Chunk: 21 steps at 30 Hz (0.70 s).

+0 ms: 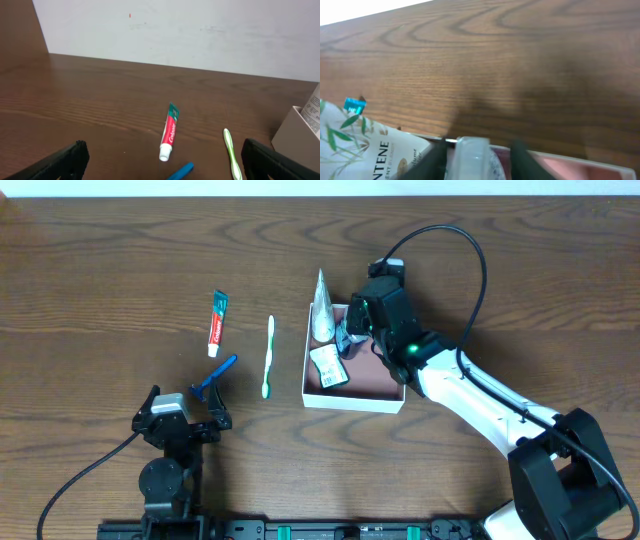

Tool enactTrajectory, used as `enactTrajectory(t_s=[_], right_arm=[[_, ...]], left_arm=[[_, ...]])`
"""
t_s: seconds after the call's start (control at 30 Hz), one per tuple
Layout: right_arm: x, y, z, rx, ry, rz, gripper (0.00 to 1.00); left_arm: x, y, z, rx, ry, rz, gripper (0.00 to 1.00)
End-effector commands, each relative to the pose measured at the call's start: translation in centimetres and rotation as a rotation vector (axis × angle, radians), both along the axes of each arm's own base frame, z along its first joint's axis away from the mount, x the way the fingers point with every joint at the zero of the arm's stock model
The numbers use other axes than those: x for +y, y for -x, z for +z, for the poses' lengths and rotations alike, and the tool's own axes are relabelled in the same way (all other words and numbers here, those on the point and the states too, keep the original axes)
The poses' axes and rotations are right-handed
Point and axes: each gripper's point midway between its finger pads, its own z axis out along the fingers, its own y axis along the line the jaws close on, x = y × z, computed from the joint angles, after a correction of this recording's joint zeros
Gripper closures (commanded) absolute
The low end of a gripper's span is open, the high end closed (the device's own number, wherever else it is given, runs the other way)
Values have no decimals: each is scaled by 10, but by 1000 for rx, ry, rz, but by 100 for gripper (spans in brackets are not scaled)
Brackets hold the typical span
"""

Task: Pack container
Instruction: 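Carry the pump bottle into the box beside the tube and release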

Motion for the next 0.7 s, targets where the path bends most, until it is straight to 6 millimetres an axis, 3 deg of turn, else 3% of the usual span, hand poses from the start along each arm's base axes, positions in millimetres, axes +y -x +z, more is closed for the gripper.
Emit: enactTrajectory(t_s=[0.0, 0.27, 0.47, 0.6, 0.67], right_arm=[[7, -5, 9, -21, -13, -2, 47], [15, -1, 9, -11, -47, 10, 36], [22, 1, 16, -25, -67, 19, 13], [21, 4, 35, -54, -93, 16, 2], [19, 7, 52, -79, -109, 17, 1]], left_arm=[[3, 1, -18, 53, -7, 15, 2], [3, 1, -18, 53, -7, 15, 2], [3, 1, -18, 53, -7, 15, 2], [3, 1, -18, 53, -7, 15, 2], [3, 1, -18, 53, -7, 15, 2]])
